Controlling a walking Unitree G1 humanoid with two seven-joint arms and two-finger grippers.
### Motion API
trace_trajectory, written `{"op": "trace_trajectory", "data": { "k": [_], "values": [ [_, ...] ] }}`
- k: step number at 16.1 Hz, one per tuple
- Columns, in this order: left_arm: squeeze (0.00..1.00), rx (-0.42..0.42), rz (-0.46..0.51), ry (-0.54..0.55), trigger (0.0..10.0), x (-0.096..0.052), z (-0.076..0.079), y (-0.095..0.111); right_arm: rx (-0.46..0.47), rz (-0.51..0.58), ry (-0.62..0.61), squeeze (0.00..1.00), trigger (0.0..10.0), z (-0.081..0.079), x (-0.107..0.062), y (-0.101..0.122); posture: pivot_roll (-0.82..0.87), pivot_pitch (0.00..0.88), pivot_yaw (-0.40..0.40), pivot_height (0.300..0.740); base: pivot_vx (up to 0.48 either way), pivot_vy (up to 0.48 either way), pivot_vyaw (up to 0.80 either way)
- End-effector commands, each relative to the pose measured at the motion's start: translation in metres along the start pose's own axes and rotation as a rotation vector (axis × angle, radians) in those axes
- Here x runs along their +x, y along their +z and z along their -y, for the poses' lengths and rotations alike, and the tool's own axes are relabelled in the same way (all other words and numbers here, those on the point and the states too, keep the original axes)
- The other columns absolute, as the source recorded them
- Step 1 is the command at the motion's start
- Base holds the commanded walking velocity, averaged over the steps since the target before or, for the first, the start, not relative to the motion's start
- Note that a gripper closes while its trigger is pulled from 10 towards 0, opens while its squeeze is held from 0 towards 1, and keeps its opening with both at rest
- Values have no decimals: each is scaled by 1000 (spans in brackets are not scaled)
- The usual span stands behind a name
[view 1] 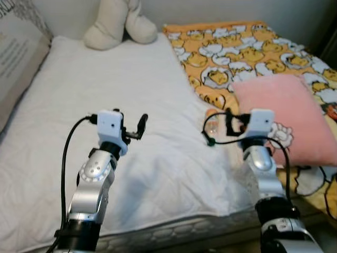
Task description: Clean up the room
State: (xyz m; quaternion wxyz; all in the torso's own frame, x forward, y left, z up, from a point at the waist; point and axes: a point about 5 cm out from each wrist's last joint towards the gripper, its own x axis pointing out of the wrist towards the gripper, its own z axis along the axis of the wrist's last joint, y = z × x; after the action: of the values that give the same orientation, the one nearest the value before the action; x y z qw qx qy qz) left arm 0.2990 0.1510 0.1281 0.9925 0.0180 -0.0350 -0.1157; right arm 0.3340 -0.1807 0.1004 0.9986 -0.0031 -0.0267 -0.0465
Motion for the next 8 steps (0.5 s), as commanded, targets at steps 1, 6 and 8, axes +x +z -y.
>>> {"op": "trace_trajectory", "data": {
  "k": [1,6,8],
  "values": [
    [0,18,0,-17,10000,-2,1,3,18,-11,-33,0,10000,3,3,0,-29,0,58,740,0,0,0],
    [0,25,-8,-29,10000,-9,2,3,26,-40,-41,0,10000,2,12,-2,4,0,56,740,0,0,0],
    [0,48,-11,-102,10000,-18,11,5,28,-52,-45,0,10000,0,17,-2,35,0,58,740,0,0,0]
  ]
}}
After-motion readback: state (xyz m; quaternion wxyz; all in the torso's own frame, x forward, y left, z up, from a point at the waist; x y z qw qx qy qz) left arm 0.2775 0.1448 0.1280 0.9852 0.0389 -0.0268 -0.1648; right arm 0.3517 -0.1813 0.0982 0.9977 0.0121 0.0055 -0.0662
